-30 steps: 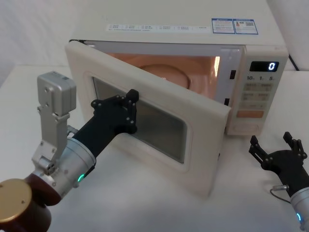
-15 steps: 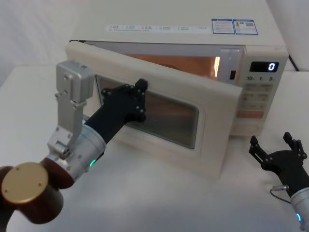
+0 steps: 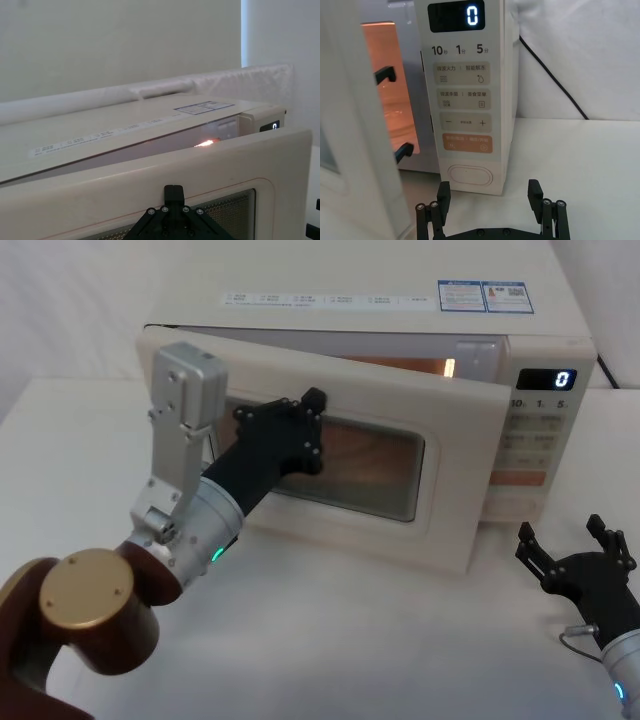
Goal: Press the button to open the microwave door with one hand; close the microwave door with the other hand.
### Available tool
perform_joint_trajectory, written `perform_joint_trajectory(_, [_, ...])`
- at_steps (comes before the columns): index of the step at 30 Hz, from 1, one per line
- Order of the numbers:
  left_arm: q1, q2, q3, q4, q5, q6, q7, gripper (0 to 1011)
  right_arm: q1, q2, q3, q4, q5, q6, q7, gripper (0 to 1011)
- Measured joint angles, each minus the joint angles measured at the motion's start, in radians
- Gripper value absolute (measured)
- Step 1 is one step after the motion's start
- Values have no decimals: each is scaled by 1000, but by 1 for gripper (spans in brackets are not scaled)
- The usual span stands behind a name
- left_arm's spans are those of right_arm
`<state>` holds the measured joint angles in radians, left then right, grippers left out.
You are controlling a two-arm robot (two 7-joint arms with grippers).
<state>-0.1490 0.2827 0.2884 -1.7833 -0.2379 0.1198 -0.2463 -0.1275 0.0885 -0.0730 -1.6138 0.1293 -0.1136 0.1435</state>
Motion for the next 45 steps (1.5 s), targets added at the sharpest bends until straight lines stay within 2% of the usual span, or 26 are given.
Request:
perform_joint_trajectory(13, [-56,-46,20,52,27,13,17,0,0,0,0,0,0,0,0,1002])
perform_joint_trajectory(45, [-99,-103,7,118,78,49,47,0,0,0,0,0,0,0,0,1002])
